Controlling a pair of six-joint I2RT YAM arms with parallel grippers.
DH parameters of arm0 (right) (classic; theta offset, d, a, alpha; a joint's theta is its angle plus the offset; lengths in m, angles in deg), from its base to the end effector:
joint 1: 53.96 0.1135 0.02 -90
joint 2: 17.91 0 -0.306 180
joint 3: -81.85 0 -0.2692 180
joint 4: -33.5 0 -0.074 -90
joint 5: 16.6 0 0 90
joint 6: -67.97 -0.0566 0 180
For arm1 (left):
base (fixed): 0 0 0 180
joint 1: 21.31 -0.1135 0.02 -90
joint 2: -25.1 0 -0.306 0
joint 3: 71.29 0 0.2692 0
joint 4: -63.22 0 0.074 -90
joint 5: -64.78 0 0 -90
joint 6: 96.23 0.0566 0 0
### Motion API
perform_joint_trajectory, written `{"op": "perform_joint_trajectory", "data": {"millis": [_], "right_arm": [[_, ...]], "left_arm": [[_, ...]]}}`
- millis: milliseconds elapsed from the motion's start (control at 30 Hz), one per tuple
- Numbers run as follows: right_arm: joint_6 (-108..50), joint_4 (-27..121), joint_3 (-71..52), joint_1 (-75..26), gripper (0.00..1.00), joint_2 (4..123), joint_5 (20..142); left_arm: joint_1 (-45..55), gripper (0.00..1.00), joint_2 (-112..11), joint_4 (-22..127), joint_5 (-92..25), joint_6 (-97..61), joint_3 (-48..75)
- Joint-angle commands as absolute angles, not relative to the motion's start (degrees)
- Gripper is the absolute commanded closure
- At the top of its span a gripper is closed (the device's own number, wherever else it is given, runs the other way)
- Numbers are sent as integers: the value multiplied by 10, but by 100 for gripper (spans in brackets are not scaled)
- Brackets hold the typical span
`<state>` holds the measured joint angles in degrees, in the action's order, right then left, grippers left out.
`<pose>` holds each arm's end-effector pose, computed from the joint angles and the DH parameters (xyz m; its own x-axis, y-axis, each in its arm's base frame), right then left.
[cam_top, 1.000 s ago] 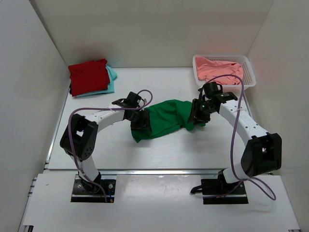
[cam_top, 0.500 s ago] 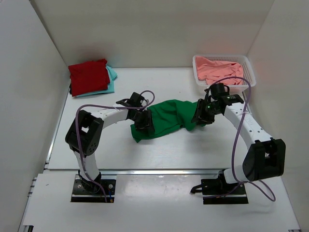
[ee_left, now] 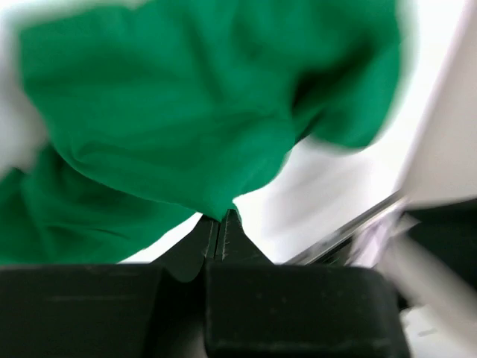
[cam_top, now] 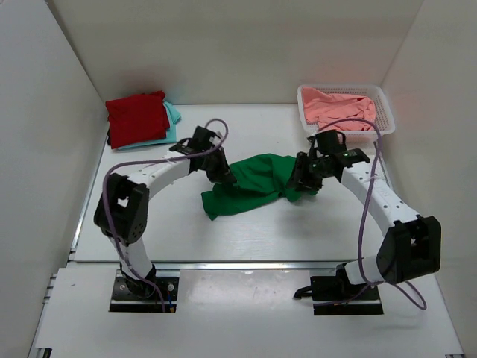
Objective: Fold and stack the t-shirts
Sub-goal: Flatten out the tshirt
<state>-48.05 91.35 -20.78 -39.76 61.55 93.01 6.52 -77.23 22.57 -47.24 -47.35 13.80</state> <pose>0.2831 0.0912 0.2943 -0.9269 0.1917 -0.3227 0.0140 0.8767 0.4808 0.3524 -0.2100 0.2255 -0.9648 -0.1801 -0.1916 -0.0338 0.8076 -0.5888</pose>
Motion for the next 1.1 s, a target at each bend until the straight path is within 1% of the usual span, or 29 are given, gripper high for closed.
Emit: {"op": "perform_joint_trajectory", "data": {"millis": [0, 33, 67, 100, 167, 200, 233, 267, 333, 433, 567, 700, 733, 767, 800, 833, 867, 900, 933, 967, 1000, 1033, 1067], "right_arm": [[-572, 802, -210, -286, 61, 585, 921], [-601, 778, -222, -254, 61, 592, 921], [-616, 751, -228, -243, 58, 591, 917], [-651, 720, -245, -227, 57, 600, 921], [-755, 657, -322, -214, 55, 607, 938], [-786, 599, -344, -203, 52, 610, 932], [-834, 571, -387, -190, 50, 613, 927], [-871, 528, -417, -183, 49, 617, 905], [-917, 509, -432, -150, 46, 646, 867], [-948, 468, -428, -115, 43, 688, 819], [-999, 425, -384, -96, 40, 758, 782], [-1066, 391, -336, -82, 37, 847, 739], [-1079, 376, -328, -81, 33, 874, 734], [-1082, 374, -302, -86, 33, 910, 736], [-1081, 380, -270, -88, 37, 924, 746], [-1060, 393, -254, -100, 73, 944, 769], [-1027, 413, -214, -112, 100, 948, 776], [-1006, 462, -168, -119, 100, 940, 790], [-935, 533, -144, -125, 100, 913, 792], [-863, 564, -100, -137, 100, 876, 791], [-798, 627, -53, -142, 100, 859, 804], [-775, 695, -30, -166, 100, 829, 843], [-729, 764, 19, -199, 100, 801, 871]], "left_arm": [[11, 100, -668, 279, -429, -553, 167], [-5, 100, -658, 297, -430, -586, 164], [-14, 100, -650, 306, -424, -610, 160], [-28, 100, -646, 331, -427, -617, 157], [-37, 100, -652, 355, -431, -647, 157], [-37, 100, -651, 367, -434, -651, 152], [-43, 100, -653, 384, -439, -662, 141], [-42, 100, -646, 407, -440, -673, 135], [-42, 100, -644, 429, -439, -684, 108], [-50, 100, -636, 451, -436, -688, 92], [-61, 100, -623, 475, -446, -697, 64], [-80, 100, -601, 482, -443, -694, 51], [-87, 100, -597, 472, -444, -693, 46], [-90, 100, -591, 470, -444, -691, 43], [-96, 100, -582, 467, -445, -682, 43], [-101, 100, -577, 459, -447, -682, 45], [-108, 100, -575, 446, -445, -676, 54], [-115, 100, -572, 442, -444, -668, 59], [-128, 100, -569, 433, -444, -672, 71], [-145, 100, -570, 430, -444, -676, 92], [-159, 100, -576, 433, -452, -688, 103], [-167, 100, -587, 437, -460, -706, 135], [-183, 100, -594, 434, -469, -710, 182]]}}
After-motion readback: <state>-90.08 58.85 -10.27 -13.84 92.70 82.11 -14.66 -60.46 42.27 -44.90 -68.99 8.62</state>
